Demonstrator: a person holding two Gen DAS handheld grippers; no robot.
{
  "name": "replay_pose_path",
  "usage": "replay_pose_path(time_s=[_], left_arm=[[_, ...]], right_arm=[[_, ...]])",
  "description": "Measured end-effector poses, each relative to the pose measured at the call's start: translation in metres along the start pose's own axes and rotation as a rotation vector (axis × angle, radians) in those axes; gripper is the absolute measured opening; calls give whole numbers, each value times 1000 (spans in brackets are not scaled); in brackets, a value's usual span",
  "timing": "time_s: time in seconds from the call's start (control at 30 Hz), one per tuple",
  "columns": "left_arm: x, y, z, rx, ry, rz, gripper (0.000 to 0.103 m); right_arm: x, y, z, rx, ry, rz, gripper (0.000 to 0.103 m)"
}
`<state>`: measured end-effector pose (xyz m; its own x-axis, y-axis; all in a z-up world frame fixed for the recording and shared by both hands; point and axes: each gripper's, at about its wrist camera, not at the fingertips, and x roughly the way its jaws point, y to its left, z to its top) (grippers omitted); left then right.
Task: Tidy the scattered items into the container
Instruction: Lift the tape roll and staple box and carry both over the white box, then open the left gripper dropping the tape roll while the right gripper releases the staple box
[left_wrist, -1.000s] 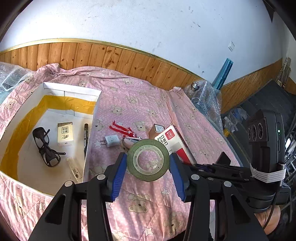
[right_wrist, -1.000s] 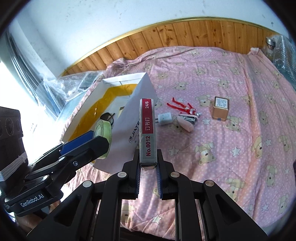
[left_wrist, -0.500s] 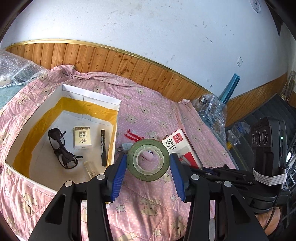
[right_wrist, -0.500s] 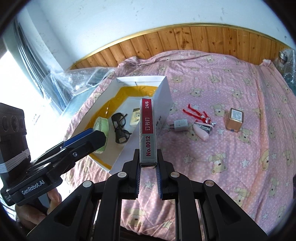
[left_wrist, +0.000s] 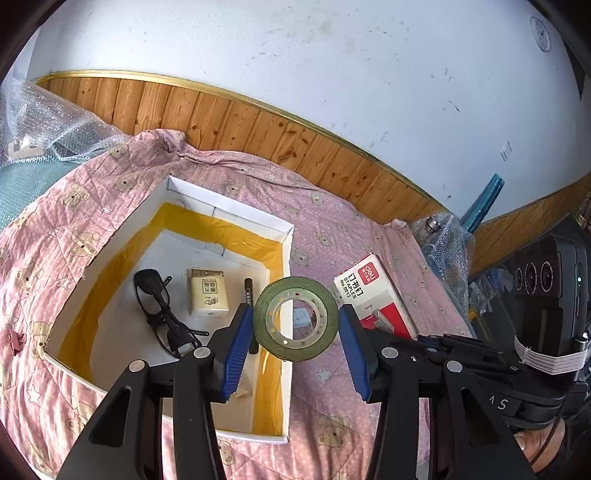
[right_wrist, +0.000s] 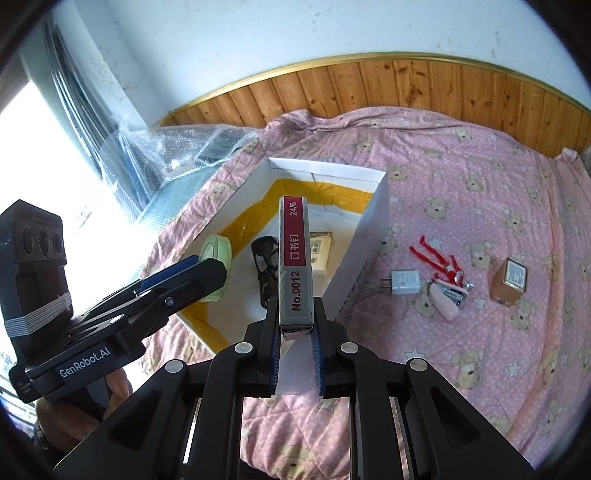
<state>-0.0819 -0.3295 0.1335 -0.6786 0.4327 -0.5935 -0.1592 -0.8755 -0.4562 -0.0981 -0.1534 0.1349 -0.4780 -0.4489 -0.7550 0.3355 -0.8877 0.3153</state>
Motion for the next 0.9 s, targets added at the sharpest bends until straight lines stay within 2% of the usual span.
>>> replay_pose_path(time_s=[0.33,0.9], left_arm=[[15,39,26,-43,21,62,49],[78,90,61,-107,104,142,49]], right_arm=[[43,10,33,-29,42,48,16],[125,-5,91,-34,110,74,16]])
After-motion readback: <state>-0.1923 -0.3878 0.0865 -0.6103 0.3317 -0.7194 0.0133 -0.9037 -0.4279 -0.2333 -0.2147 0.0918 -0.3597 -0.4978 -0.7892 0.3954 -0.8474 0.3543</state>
